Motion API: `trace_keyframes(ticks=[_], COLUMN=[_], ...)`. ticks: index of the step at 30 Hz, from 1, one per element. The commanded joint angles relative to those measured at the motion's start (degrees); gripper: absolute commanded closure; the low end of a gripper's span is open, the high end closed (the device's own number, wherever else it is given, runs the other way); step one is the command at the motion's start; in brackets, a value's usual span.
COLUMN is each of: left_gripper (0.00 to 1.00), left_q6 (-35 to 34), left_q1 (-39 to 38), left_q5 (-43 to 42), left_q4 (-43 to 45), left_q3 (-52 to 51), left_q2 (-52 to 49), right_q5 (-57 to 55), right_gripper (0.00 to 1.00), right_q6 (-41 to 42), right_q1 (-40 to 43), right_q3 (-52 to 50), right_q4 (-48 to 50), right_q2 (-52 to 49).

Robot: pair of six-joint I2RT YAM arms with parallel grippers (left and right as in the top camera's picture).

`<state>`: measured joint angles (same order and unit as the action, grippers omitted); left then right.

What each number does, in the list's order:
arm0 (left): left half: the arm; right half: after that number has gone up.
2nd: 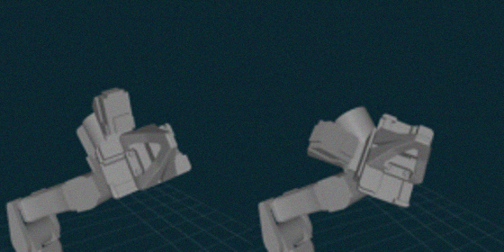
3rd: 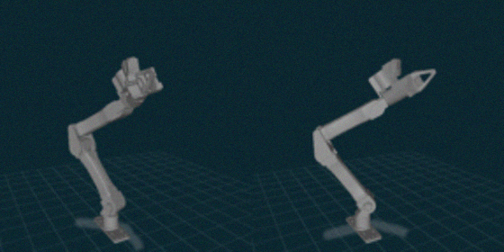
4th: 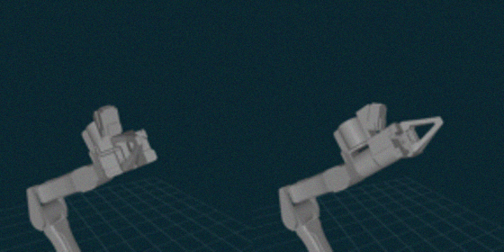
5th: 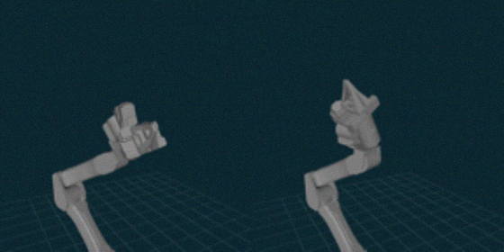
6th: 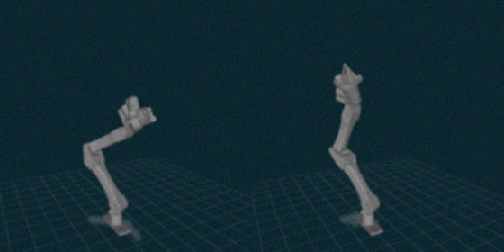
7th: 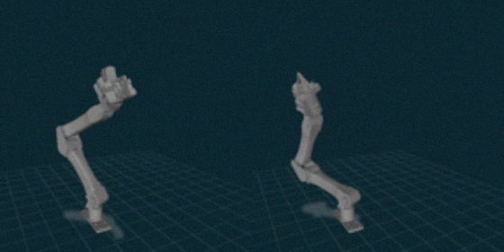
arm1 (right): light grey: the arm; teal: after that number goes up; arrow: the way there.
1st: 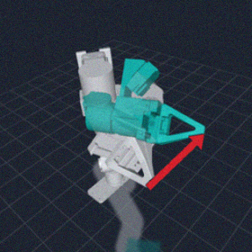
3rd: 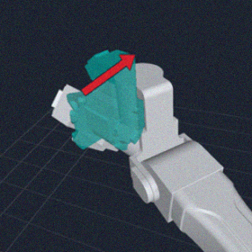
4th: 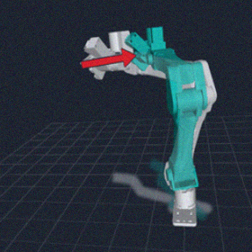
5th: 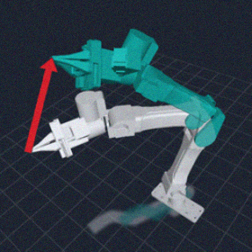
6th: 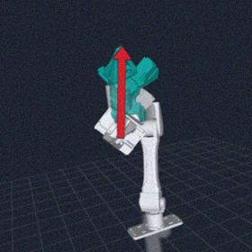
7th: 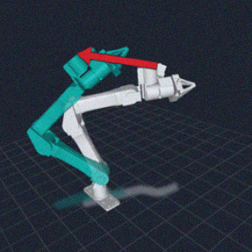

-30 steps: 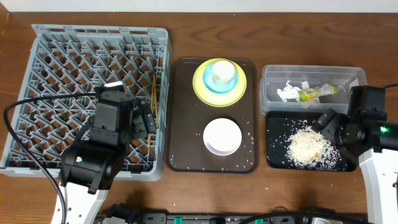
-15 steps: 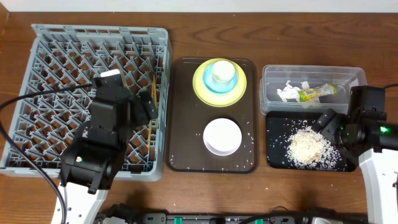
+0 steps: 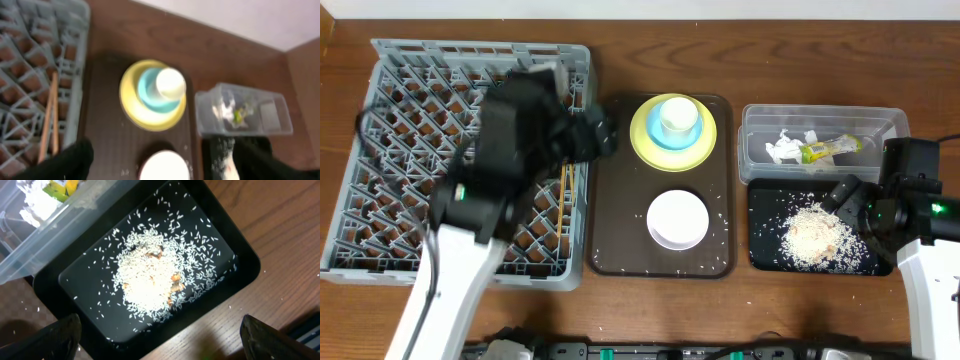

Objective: Sort waste into correct bins and load items into the dishwasher
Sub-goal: 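Reach the left gripper over the white cup on the yellow plate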

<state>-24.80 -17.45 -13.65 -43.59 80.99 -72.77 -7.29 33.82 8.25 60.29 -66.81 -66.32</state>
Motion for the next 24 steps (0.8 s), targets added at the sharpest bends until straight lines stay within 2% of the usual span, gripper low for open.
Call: trace_keyframes(ticks=[1, 5, 8, 10, 11, 12, 13, 16, 17, 20, 22, 24], left_gripper=[0.12, 0.17, 0.26, 0.38, 0.47, 0.61, 0.69, 0.66, 0.57, 0.48, 0.35, 0.34], left_q6=[1.8, 4.0, 4.2, 5.3, 6.3, 7.7, 8.6, 9.8, 10.3, 12.3, 12.3, 12.3], left_q1=[-2.0, -4.9, -7.0, -8.8, -9.7, -10.6, -11.6, -14.1, -15.5, -17.1, -18.0, -18.6], left_q5=[-1.7, -1.0, 2.1, 3.8, 4.5, 5.0, 5.7, 8.7, 10.4, 10.8, 11.6, 13.0], left_q4=[-8.3, -21.6, -26.6, -26.8, -26.2, -25.5, -24.9, -21.7, -19.6, -16.8, -15.5, -14.6], left_q3=[17.3, 37.9, 46.7, 48.9, 48.9, 48.8, 48.8, 48.7, 48.6, 48.6, 48.6, 48.6], left_q2=[-9.9, -23.1, -29.8, -33.2, -34.5, -35.8, -37.2, -40.9, -43.4, -46.9, -49.2, -51.4], right_q5=[-0.2, -0.2, -0.2, -0.2, -0.2, -0.2, -0.2, -0.2, -0.2, -0.2, -0.2, -0.2], right_gripper=[0.01, 0.01, 0.01, 0.01, 0.01, 0.01, 0.01, 0.01, 0.01, 0.01, 0.01, 0.01], right_q6=[-0.2, -0.2, -0.2, -0.2, -0.2, -0.2, -0.2, -0.2, -0.2, -0.2, -0.2, -0.2], right_q1=[0.5, 0.5, 0.5, 0.5, 0.5, 0.5, 0.5, 0.5, 0.5, 0.5, 0.5, 0.5], right_q3=[0.8, 0.8, 0.8, 0.8, 0.8, 0.8, 0.8, 0.8, 0.8, 0.8, 0.8, 0.8], right_q4=[-0.1, -0.1, -0.1, -0.1, -0.1, -0.1, -0.1, -0.1, -0.1, -0.1, -0.1, -0.1], right_q2=[0.3, 0.3, 0.3, 0.3, 0.3, 0.3, 0.3, 0.3, 0.3, 0.3, 0.3, 0.3])
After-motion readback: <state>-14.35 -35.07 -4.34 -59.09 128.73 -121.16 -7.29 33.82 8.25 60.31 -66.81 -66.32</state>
